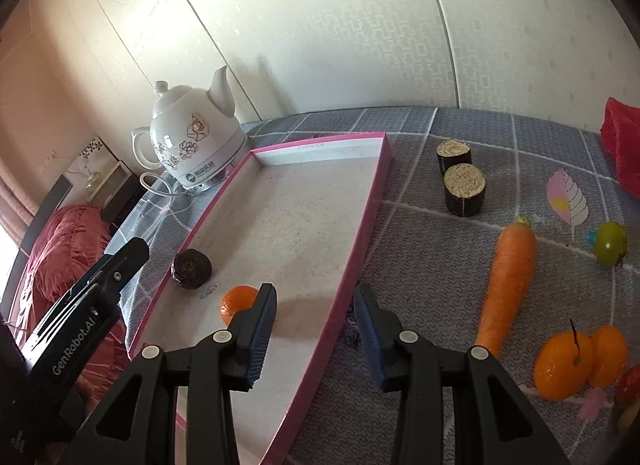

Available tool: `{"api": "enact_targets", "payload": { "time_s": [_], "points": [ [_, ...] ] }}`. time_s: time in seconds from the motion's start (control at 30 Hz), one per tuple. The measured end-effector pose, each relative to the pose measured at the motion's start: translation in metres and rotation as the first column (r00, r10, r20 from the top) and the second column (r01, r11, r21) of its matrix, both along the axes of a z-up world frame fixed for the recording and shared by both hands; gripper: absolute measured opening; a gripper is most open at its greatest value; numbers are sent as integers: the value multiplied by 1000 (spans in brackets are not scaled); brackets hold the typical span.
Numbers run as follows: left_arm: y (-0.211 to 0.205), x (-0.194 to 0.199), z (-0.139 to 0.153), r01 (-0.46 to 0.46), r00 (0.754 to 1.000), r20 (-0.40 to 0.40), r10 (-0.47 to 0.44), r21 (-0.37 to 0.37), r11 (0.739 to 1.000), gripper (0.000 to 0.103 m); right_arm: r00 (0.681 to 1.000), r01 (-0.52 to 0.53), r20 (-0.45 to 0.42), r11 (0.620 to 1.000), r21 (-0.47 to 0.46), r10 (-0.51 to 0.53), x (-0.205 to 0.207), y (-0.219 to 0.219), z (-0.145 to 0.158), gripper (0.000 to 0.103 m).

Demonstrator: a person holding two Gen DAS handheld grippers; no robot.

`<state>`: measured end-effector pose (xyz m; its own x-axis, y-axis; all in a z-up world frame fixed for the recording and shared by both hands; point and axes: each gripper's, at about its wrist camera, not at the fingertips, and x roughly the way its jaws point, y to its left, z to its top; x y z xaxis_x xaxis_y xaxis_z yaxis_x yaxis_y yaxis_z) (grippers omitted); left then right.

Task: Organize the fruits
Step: 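Open the left tool over the tray while the right tool drops the orange there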

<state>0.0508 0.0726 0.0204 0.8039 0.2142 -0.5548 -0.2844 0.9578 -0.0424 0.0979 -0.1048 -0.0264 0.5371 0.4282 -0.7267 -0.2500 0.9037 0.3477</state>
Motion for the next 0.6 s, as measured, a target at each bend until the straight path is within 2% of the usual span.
{"api": "enact_targets", "payload": {
  "time_s": [0.13, 0.27, 0.6],
  "points": [
    [0, -1, 0, -5, 1000, 2, 5, 9, 1000, 57, 1000, 9, 6, 1000, -12, -8, -1, -3, 3, 41],
    [1, -1, -1, -8, 1000, 2, 8, 4, 1000, 63, 1000, 14, 21, 999, -33, -13, -3, -3, 5, 41],
    [-7, -5, 1, 6, 1000, 19, -7, 26, 1000, 63, 998, 19, 59, 996, -92, -13, -8, -2, 9, 41]
  ]
}}
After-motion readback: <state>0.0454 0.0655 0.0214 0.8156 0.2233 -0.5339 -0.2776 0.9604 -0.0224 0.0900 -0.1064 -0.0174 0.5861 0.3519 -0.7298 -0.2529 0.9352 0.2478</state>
